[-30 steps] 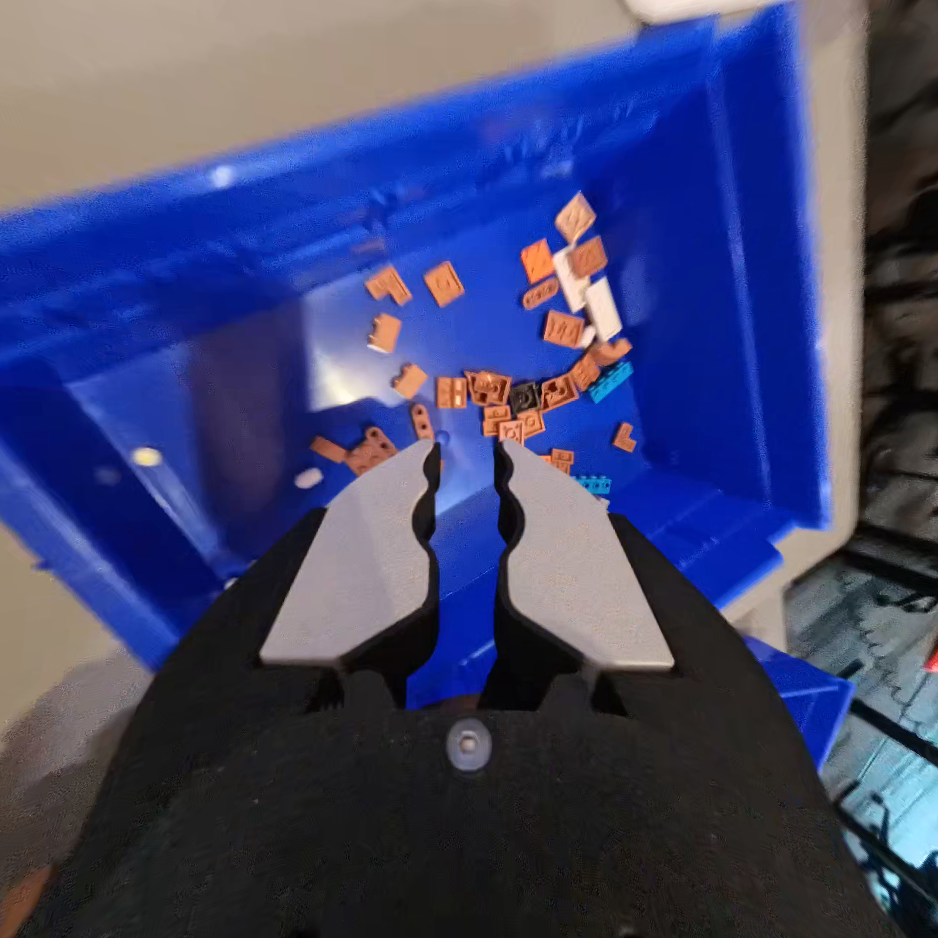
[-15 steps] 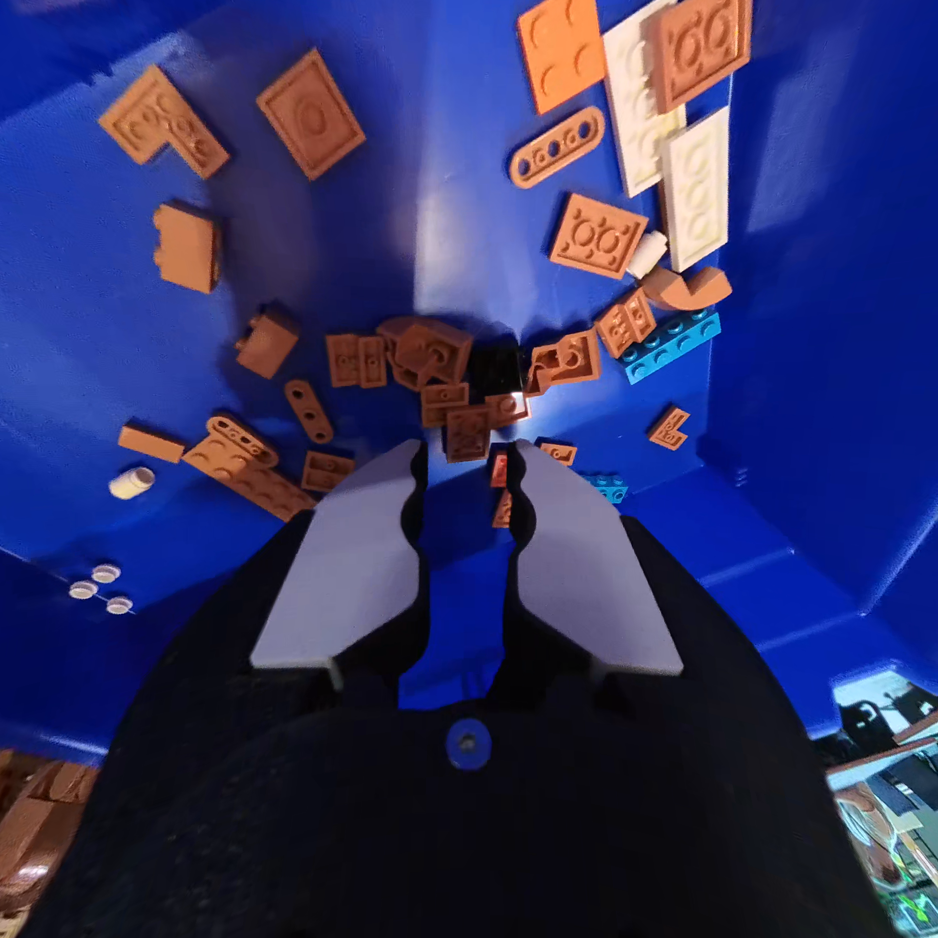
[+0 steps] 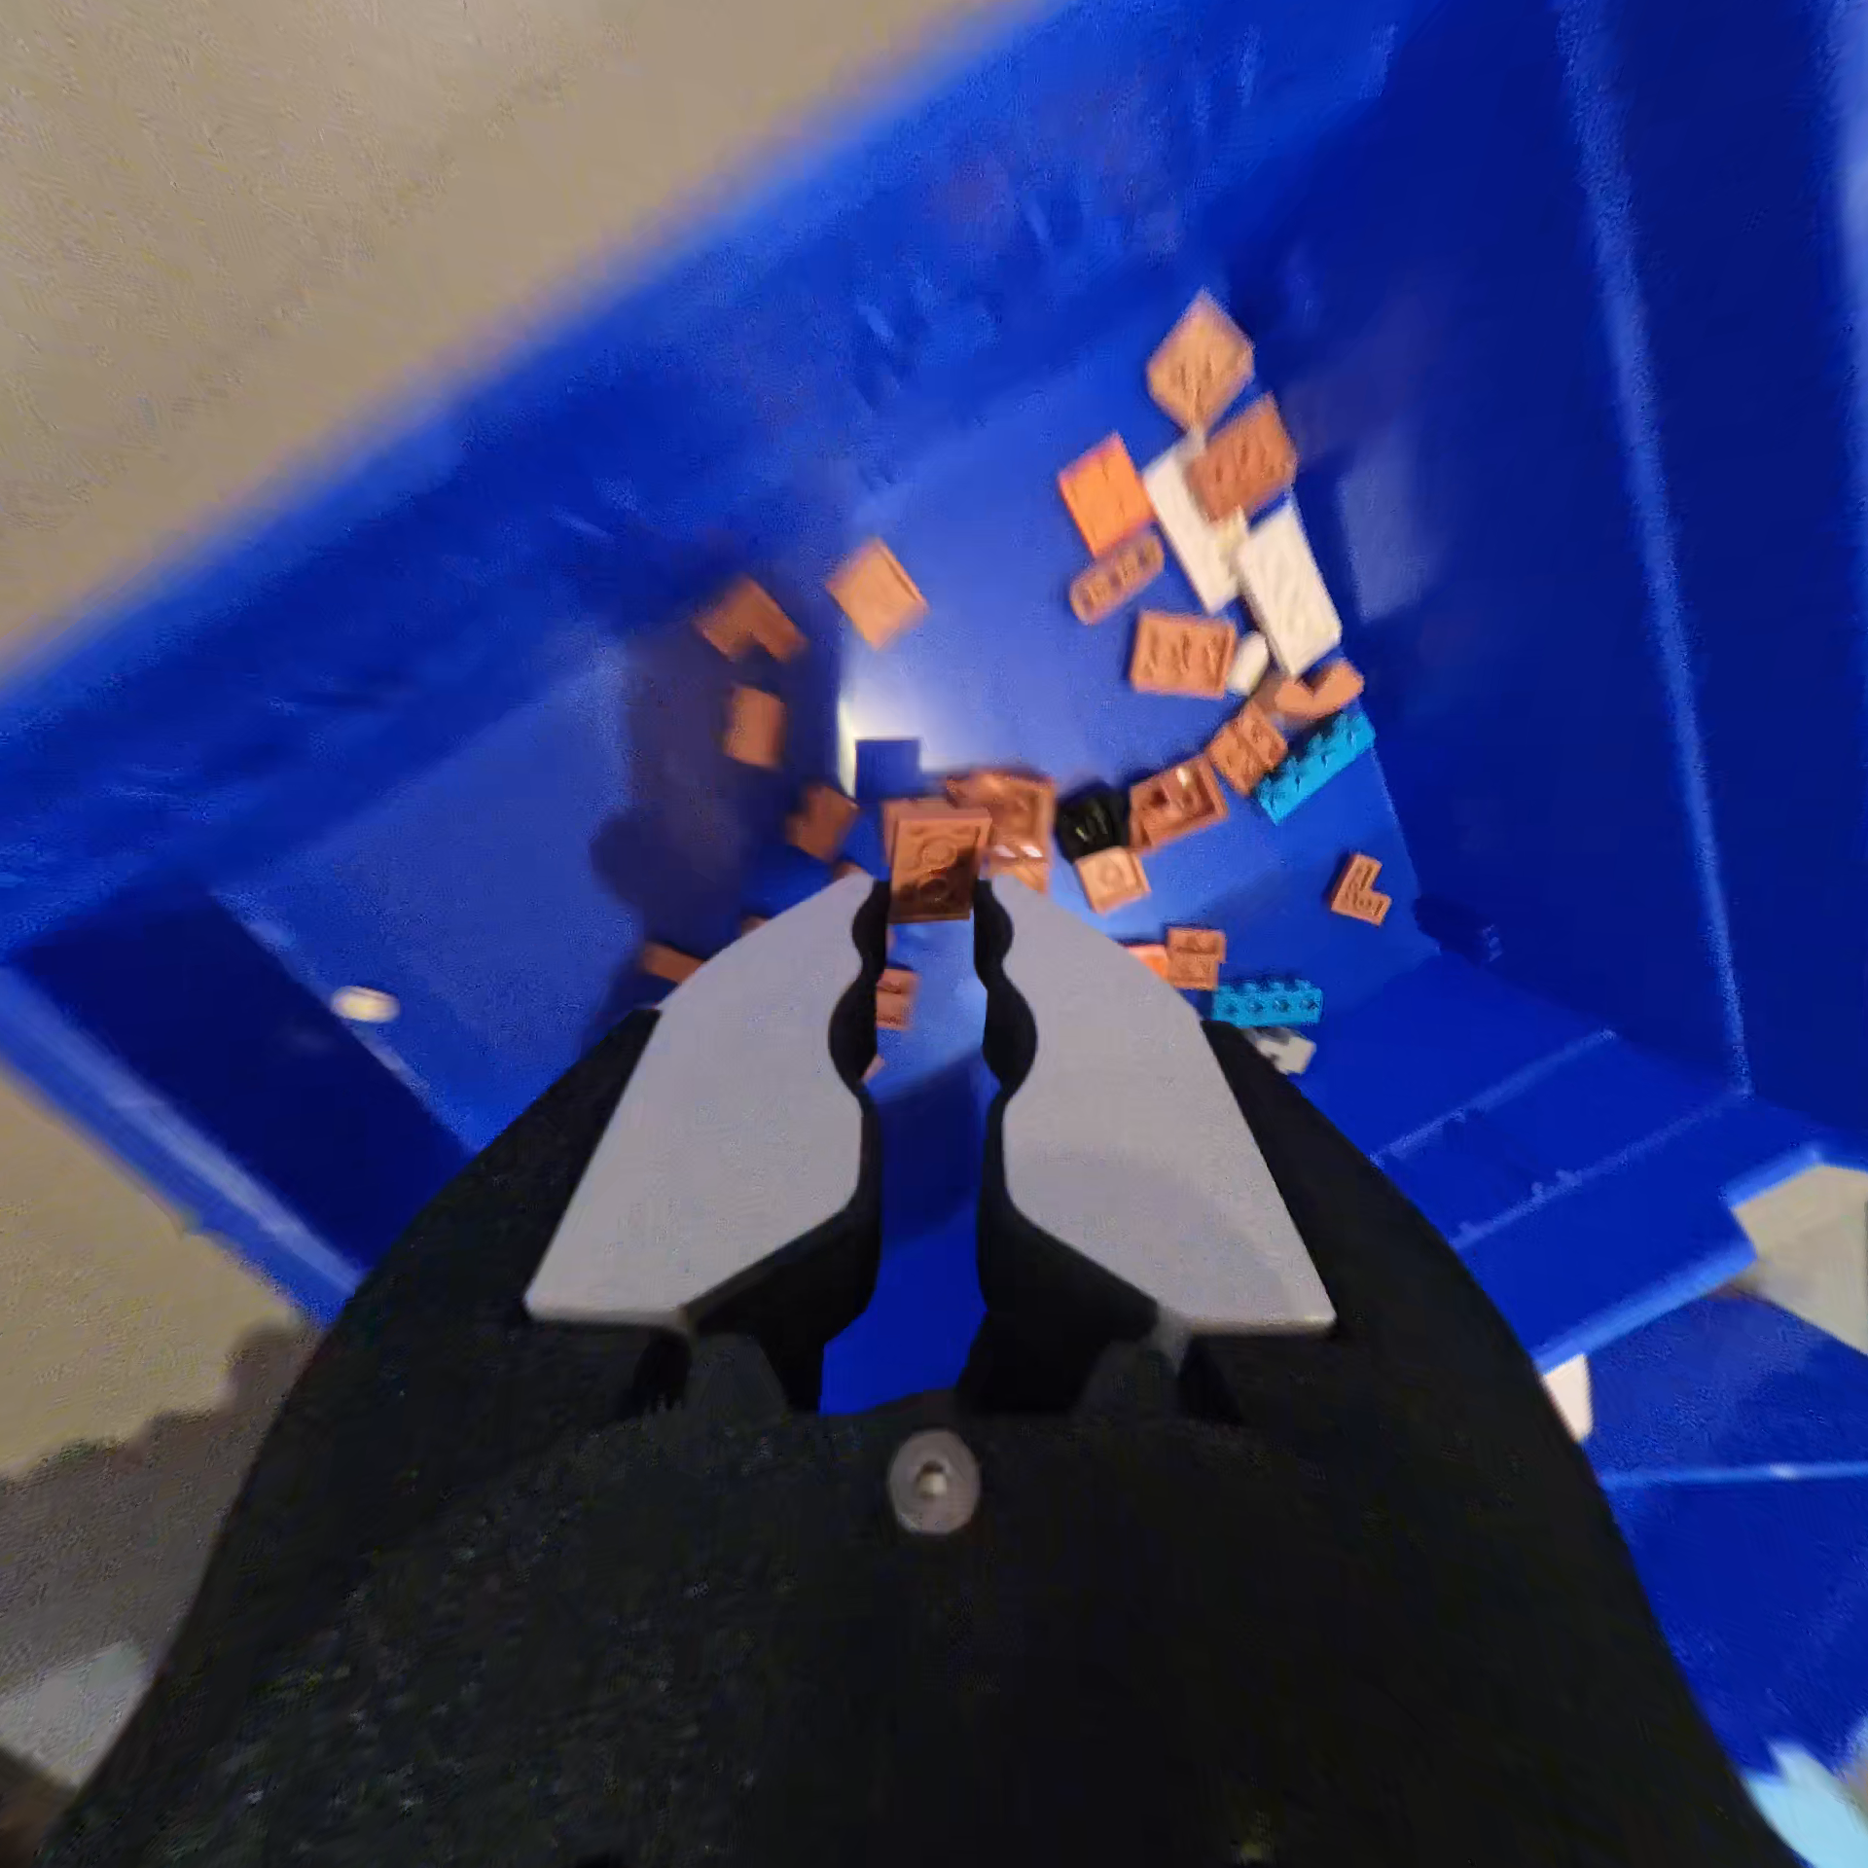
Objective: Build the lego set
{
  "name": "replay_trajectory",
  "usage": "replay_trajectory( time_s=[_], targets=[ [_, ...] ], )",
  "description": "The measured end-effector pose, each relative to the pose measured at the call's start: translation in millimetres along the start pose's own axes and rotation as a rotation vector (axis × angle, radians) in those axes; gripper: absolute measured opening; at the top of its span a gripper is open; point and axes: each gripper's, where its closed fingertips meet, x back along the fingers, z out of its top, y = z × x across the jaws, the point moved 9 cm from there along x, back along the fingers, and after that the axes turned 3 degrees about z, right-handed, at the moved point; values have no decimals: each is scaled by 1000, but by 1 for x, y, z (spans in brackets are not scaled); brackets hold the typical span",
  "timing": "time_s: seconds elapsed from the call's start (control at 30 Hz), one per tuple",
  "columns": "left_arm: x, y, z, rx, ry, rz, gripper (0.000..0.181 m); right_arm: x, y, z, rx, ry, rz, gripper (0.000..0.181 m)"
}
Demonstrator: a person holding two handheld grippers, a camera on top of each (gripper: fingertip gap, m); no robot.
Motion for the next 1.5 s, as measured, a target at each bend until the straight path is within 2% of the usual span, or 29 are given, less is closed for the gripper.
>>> replay_trajectory(
  time_s=[0.1,0.2,0.3,0.37,0.5,0.6,0.73,0.87,1.1,1.2,1.27,1.33,1.4,1.5],
  targets=[
    [7,3,-10,-67,-58,-15,5,40,-57,13,21,278,23,16],
    [15,4,-15,-90,-82,-16,5,67,-119,25,43,545,63,16],
    [22,9,-14,-136,-116,-21,5,74,-173,38,29,795,124,16],
    [26,18,-15,-184,-187,-34,5,66,-206,48,34,901,170,16],
    [33,41,-21,-212,-353,-88,5,28,-264,73,72,983,289,16],
    [37,48,-18,-146,-432,-77,6,4,-289,92,68,1008,389,16],
    [40,58,-10,-140,-476,-93,6,-14,-306,110,42,1034,485,16],
    [42,62,-5,-124,-474,-88,12,-23,-312,118,12,1058,515,16],
    [53,57,7,24,-357,-113,39,-26,-319,119,-9,1117,550,16],
    [61,45,16,162,-234,-64,40,-26,-321,120,-39,1184,577,16],
    [63,33,24,351,-105,-16,39,-28,-326,122,-55,1247,597,16],
    [62,23,28,612,37,-4,36,-30,-333,124,-28,1319,580,16],
    [59,18,27,850,165,-57,35,-31,-338,125,5,1370,542,16],
    [54,14,23,1075,321,-131,35,-25,-342,123,58,1473,513,15]
  ],
)
